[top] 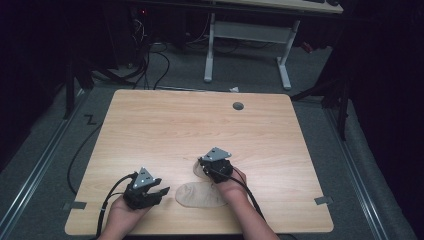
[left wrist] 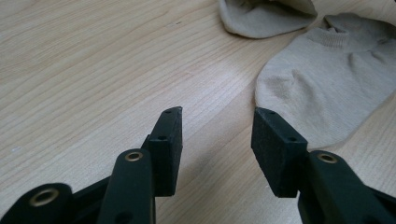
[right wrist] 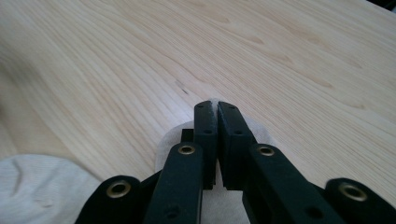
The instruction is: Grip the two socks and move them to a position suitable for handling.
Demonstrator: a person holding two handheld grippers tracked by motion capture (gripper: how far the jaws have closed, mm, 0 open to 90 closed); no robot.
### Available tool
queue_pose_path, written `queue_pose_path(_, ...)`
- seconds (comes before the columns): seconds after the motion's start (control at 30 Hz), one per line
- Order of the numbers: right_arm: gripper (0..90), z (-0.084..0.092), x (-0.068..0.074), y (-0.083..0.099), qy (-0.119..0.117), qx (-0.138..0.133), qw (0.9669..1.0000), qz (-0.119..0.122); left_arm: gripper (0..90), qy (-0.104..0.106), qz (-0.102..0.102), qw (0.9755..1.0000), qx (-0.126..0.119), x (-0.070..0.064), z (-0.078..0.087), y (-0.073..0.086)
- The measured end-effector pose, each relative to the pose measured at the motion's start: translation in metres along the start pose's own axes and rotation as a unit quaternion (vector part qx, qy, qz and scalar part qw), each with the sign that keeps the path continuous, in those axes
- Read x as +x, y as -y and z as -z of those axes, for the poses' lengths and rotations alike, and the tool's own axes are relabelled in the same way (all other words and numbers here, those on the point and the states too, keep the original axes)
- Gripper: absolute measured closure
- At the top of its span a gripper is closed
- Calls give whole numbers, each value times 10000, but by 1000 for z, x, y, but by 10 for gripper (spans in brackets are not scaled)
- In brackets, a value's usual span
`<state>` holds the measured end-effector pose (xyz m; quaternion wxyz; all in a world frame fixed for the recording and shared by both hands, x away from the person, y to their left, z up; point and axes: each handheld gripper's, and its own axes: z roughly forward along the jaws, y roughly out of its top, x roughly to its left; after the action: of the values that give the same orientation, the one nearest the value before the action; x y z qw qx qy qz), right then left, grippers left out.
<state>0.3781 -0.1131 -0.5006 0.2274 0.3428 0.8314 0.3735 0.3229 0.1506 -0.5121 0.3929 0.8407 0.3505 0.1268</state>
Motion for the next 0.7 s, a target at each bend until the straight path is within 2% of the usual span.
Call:
queue_pose_path(0.1,868,4,3,-2,21,-64,9999,81,565,-51,73,9999,-71,0,-3,-1)
queue_pose_path(0.13,868,6,4,-2,30,-93,9999,110,573,-8,150,9998,-97,0,-5,-3)
queue_pose_path(0.2,869,8,4,-3,-1,-158,9998,113,594,28,162,9998,-91,-2,-8,-4)
queue_pose_path(0.27,869,11,2,-2,-9,-237,9997,100,591,-13,-7,10000,24,-5,-12,-5)
queue_pose_path(0.3,869,11,2,-2,-9,-237,9997,100,589,-13,-7,10000,24,-5,-12,-5)
queue_pose_path(0.37,868,15,-2,-1,7,-321,9995,60,587,-29,-47,10000,52,-5,-11,-4)
queue_pose_path(0.7,863,34,-19,10,41,-577,9980,-271,569,-16,26,10000,-47,1,-9,-8)
